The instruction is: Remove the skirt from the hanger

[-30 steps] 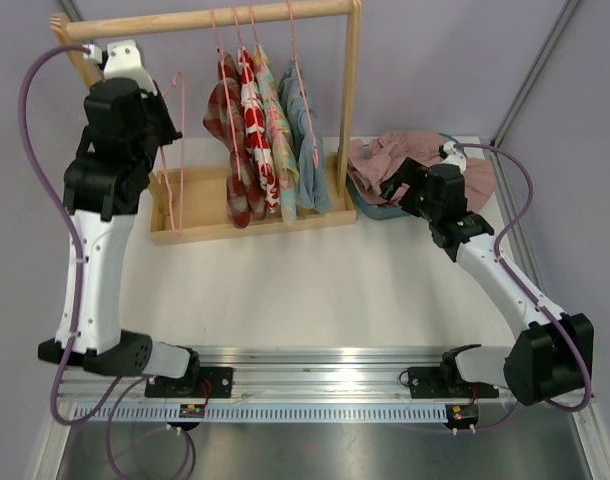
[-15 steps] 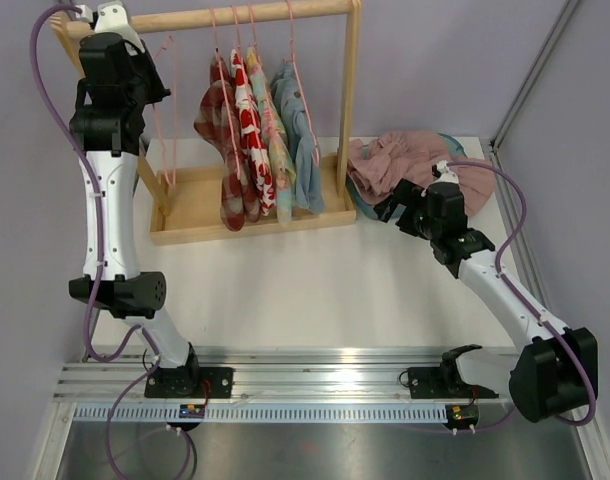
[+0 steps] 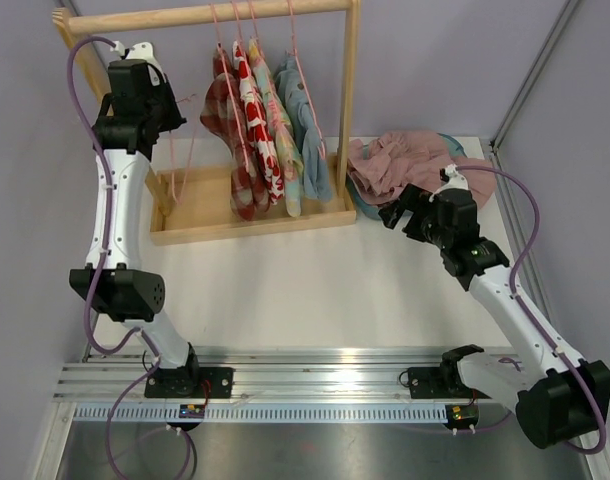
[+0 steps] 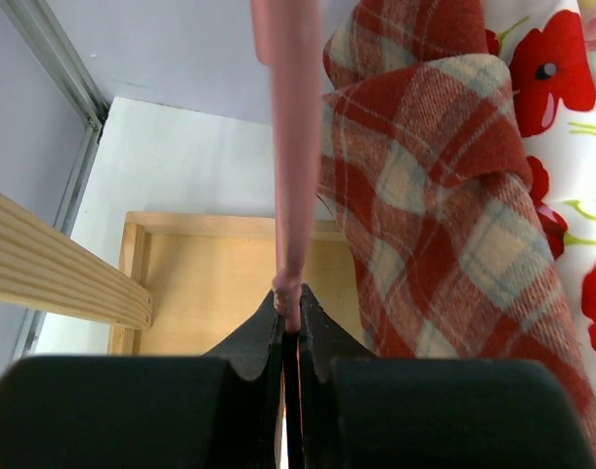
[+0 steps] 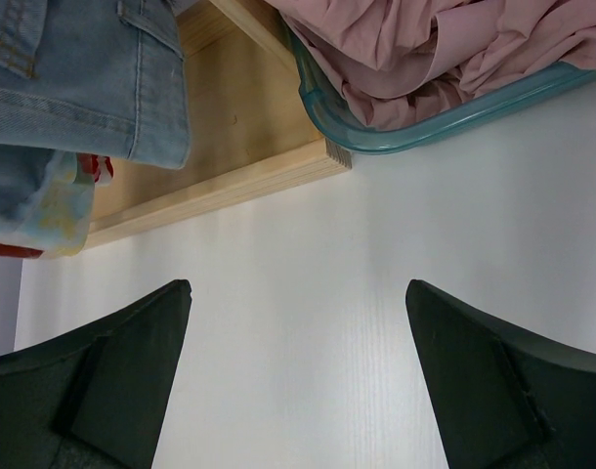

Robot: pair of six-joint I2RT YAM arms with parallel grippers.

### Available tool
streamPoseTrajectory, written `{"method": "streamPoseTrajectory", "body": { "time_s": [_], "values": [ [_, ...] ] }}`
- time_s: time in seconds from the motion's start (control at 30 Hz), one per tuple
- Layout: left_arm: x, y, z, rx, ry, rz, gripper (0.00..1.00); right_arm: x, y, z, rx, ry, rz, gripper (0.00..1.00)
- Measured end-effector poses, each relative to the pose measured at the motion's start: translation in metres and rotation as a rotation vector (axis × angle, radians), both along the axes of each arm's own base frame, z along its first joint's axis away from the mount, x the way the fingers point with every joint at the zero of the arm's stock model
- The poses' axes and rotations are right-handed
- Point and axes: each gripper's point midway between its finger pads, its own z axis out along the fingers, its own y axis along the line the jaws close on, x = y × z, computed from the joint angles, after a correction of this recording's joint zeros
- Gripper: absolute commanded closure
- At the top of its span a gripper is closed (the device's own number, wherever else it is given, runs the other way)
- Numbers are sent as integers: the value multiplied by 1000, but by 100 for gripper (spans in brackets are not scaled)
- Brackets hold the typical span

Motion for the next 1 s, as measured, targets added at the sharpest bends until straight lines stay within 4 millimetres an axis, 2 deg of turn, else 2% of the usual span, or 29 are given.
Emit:
{"method": "streamPoseTrajectory", "body": {
  "time_s": [0.17,0.27,0.33,0.43,0.53,0.6,0.67,0.7,0.9,1.0],
  "values": [
    [-16,-8,15,-19,-31,-43,100,-10,-3,8,1,-11,1,0],
    [-40,-15,39,-32,-95,-83,100,-14,-4,11,3,-15,1,1],
    [-61,-17,63,-31,-163,-92,100,-16,-5,11,2,-13,0,1],
    [-91,-18,113,-16,-302,-104,100,-17,-5,11,1,-9,1,1],
    [-101,-18,165,-7,-435,-108,100,-16,-5,11,5,-11,1,1],
    [-97,-19,176,-8,-449,-116,100,-16,-4,11,7,-9,0,1],
    [-81,-18,173,-10,-428,-115,100,-15,-4,10,6,-6,0,1],
    [-67,-16,172,-12,-429,-112,100,-15,-4,9,6,-4,0,1],
    [21,1,103,-53,-309,-93,100,-16,-4,3,-5,3,4,1],
    [44,3,102,-75,-348,-111,100,-18,-5,-4,-14,15,8,1]
  ]
}}
